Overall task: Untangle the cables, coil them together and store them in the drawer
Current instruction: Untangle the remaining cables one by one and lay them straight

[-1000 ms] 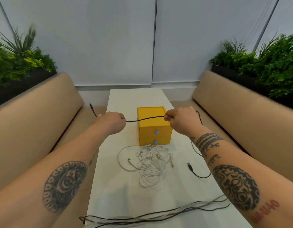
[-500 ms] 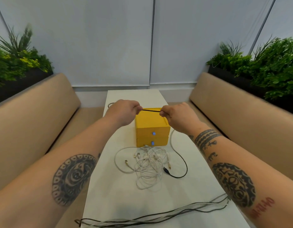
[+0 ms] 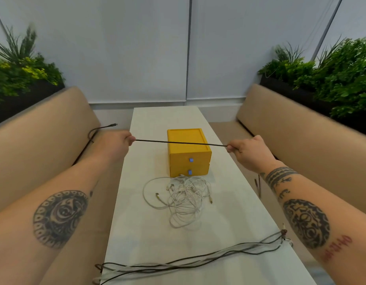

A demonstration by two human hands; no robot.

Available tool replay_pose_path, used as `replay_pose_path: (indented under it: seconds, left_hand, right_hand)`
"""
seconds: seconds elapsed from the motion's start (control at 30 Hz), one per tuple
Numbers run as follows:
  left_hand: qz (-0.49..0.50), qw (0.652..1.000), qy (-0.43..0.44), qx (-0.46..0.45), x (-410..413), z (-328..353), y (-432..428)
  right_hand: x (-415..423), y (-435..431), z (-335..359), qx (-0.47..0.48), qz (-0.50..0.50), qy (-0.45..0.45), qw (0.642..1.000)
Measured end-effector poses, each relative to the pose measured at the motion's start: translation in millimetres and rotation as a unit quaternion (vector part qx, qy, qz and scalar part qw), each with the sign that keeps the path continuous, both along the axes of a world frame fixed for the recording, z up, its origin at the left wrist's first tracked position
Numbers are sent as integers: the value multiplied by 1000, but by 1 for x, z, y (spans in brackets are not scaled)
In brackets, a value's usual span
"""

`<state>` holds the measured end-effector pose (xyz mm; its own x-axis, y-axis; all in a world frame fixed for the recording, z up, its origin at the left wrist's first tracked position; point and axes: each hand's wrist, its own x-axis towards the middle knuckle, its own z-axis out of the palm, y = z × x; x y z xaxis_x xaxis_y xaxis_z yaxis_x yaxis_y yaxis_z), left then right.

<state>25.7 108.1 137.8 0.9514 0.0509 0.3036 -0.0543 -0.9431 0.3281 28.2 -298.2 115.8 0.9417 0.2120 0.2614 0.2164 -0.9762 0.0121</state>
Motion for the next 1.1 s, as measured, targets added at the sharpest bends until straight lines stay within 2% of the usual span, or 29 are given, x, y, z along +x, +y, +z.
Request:
replay_pose_path:
  seconds: [0.2, 0.4, 0.5, 0.57, 0.67, 0.8, 0.97, 1.1]
  left_hand:
    - [14, 1000, 27, -2, -14, -34, 20]
    - [76, 995, 65, -17, -21, -62, 42]
    - [96, 991, 89, -7, -31, -74, 38]
    - [103, 990, 99, 1, -39, -82, 33]
    - [103, 986, 131, -9, -53, -107, 30]
    - [99, 982, 158, -31, -80, -159, 35]
    - [125, 967, 220, -13, -127, -209, 48]
    - [133, 957, 257, -34, -151, -237, 46]
  right_hand:
    - [-11, -32, -30, 6, -1, 20, 1000]
    - [-4, -53, -49, 35, 4, 38, 999]
    - [-2, -70, -65, 86, -15, 107, 990]
    - [-7, -80, -77, 80, -37, 139, 986]
    - [-23, -91, -98, 56, -59, 152, 985]
    - [-48, -95, -132, 86, -53, 218, 971]
    - [-91, -106, -190, 93, -70, 231, 966]
    - [-116, -113, -220, 97, -75, 253, 960]
